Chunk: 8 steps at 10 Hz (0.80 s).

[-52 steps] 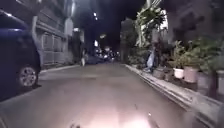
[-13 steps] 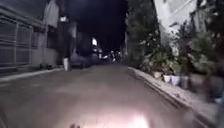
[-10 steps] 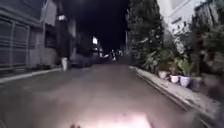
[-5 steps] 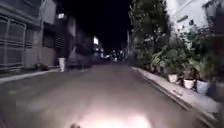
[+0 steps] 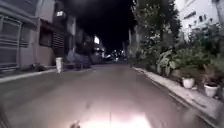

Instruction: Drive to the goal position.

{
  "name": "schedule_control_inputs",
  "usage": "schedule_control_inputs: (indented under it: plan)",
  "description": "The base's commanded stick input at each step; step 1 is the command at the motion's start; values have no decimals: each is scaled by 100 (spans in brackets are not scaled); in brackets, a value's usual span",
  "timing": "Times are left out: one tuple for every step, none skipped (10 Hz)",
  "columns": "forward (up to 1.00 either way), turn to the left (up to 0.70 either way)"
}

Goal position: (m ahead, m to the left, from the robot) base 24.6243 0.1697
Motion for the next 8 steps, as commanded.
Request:
schedule_control_inputs:
  plan:
    - [100,0]
    - [100,0]
    - [100,0]
    - [100,-11]
    - [100,-27]
    - [100,-27]
    - [100,-27]
    - [100,-27]
